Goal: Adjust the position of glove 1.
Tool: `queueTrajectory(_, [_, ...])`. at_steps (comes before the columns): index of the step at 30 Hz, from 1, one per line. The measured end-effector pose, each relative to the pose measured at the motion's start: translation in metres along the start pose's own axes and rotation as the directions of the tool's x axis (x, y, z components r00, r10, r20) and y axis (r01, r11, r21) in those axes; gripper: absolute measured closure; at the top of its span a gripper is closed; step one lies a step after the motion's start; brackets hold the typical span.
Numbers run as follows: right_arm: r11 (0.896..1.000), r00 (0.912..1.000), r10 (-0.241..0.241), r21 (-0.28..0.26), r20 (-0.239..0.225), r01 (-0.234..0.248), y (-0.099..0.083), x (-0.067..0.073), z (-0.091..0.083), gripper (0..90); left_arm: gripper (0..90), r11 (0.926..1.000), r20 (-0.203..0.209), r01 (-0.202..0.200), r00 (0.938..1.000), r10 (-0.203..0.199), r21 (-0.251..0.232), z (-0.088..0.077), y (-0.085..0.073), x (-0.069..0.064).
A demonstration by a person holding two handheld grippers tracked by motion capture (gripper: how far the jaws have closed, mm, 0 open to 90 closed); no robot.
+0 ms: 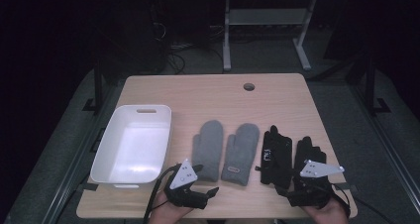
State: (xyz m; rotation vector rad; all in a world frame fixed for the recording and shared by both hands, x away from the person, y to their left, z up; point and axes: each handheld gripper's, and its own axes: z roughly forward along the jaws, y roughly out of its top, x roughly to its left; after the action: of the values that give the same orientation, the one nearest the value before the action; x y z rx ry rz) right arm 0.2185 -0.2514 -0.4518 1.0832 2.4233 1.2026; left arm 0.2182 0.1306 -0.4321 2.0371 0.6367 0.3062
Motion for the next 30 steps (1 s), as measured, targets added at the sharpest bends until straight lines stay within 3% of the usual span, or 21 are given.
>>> queueTrajectory(4, [1.0, 1.0, -0.003, -0.003, -0.007, 0.003, 0.002, 0.0, 0.0, 19.7, 16.8, 1.0, -0.01, -0.003, 0.9999, 0.003, 0.01, 0.001, 0.0, 0.0])
queueTrajectory(6, [1.0, 0.9998, -0.015, 0.003, -0.012, 0.015, 0.006, 0.003, 0.001, 19.6, 16.8, 0.9996, 0.006, 0.025, 0.9997, -0.025, 0.015, 0.003, -0.001, 0.004])
queueTrajectory(10, [1.0, 0.9996, -0.029, 0.007, -0.009, 0.029, 0.013, 0.005, 0.001, 19.0, 16.8, 0.9996, 0.004, 0.023, 0.9997, -0.023, 0.014, 0.003, 0.0, 0.007])
queueTrajectory(13, [0.996, 0.9963, -0.082, 0.037, 0.023, 0.082, 0.025, 0.009, 0.002, 18.9, 16.8, 0.9997, -0.006, 0.023, 0.9997, -0.023, 0.005, 0.002, 0.001, 0.008])
queueTrajectory(18, [0.994, 0.9952, -0.097, 0.055, -0.001, 0.097, 0.034, 0.007, 0.004, 18.5, 16.9, 0.9994, -0.008, 0.035, 0.9994, -0.035, -0.001, 0.001, 0.005, 0.011])
queueTrajectory(26, [0.992, 0.9946, -0.098, 0.076, -0.033, 0.101, 0.056, 0.003, 0.007, 18.9, 16.8, 0.9948, 0.023, 0.096, 0.9952, -0.095, -0.035, 0.0, 0.017, 0.024])
queueTrajectory(30, [0.989, 0.9923, -0.113, 0.09, -0.049, 0.117, 0.066, 0.004, 0.01, 18.9, 16.8, 0.9958, 0.018, 0.085, 0.9963, -0.084, -0.035, -0.001, 0.015, 0.024])
